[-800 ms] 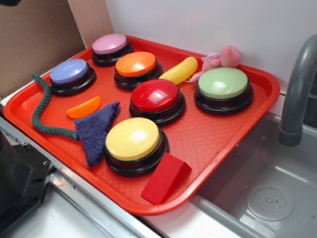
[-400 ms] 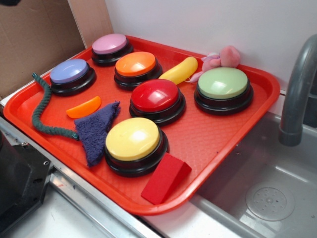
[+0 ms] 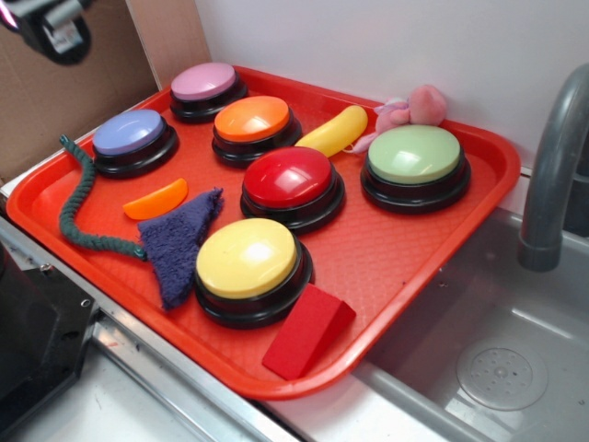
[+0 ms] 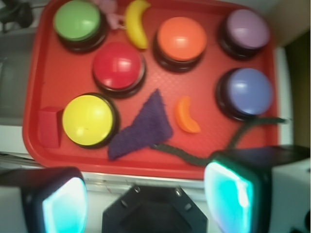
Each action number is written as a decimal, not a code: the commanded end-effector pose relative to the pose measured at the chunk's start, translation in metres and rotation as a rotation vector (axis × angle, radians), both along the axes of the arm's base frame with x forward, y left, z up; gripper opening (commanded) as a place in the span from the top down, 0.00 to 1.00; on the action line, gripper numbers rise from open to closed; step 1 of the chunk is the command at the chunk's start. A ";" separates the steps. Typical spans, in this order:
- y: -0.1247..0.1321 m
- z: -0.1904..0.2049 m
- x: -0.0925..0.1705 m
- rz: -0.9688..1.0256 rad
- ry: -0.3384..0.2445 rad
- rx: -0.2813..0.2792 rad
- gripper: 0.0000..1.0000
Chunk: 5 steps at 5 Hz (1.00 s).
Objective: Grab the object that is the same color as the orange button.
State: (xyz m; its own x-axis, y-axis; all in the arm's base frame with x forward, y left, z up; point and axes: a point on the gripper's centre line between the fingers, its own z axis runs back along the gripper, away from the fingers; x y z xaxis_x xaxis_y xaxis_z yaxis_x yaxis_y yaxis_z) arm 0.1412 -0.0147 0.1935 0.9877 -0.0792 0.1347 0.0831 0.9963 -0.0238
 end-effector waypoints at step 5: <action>0.053 -0.132 0.042 -0.121 -0.019 -0.038 0.00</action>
State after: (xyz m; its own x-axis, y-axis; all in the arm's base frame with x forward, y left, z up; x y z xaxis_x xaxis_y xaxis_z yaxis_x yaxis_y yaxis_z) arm 0.1791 0.0354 0.0578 0.9736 -0.1828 0.1370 0.1952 0.9773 -0.0824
